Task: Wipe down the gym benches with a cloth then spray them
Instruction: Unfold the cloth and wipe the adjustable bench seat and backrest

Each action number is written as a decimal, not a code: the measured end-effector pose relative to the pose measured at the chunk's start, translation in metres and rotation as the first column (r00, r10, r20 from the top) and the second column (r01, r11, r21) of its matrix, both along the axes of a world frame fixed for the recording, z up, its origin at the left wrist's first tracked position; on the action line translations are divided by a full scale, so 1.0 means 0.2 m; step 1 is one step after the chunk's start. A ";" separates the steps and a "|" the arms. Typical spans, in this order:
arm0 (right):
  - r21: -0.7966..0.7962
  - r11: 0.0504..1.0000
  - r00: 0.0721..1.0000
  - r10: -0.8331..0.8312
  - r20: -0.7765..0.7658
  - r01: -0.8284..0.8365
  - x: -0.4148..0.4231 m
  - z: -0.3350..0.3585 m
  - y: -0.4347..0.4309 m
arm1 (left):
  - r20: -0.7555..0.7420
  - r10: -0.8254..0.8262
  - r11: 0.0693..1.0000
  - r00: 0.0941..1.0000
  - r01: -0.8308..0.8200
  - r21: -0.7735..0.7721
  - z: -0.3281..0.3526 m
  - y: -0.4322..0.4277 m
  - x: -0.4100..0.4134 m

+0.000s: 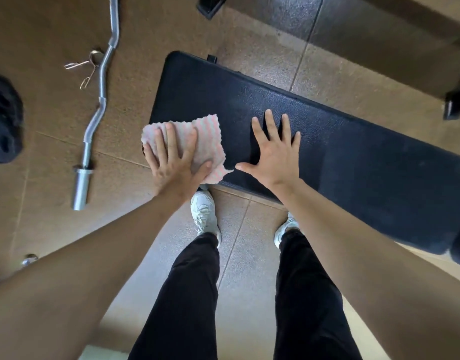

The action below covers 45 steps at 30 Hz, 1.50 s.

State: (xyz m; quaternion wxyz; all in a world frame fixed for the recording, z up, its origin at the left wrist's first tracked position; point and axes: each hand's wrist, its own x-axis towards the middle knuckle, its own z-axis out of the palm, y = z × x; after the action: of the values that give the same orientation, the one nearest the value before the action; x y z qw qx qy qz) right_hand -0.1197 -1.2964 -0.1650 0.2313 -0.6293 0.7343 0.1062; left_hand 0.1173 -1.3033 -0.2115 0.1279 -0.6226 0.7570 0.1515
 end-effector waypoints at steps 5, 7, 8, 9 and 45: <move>0.024 1.000 1.000 -0.018 0.001 0.018 0.01 0.00 -0.01 | 0.030 -0.149 0.989 0.988 0.149 0.017 0.02 -0.31 0.01; 0.030 0.999 1.000 -0.021 0.003 0.021 0.01 0.00 -0.02 | 0.015 -0.137 0.990 0.990 0.137 0.023 0.03 -0.46 -0.03; 0.038 0.999 1.000 -0.022 0.000 0.022 0.02 0.01 -0.03 | -0.013 -0.113 0.993 0.993 0.114 0.043 0.03 -0.54 -0.04; 0.044 0.999 1.000 -0.026 -0.006 0.026 0.03 0.01 -0.03 | -0.061 -0.074 0.994 0.995 0.079 0.077 0.05 -0.61 -0.06; 0.148 0.340 0.370 0.854 0.365 -0.929 0.85 0.03 -1.17 | -0.451 0.888 0.245 0.088 -0.922 0.301 0.18 -0.18 0.04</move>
State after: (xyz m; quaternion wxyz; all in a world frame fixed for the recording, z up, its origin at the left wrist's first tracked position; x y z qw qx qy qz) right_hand 0.0504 -1.5304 -0.1589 0.3165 -0.8872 0.2057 0.2654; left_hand 0.1263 -1.3388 -0.1745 -0.2302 -0.8848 0.2162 0.3427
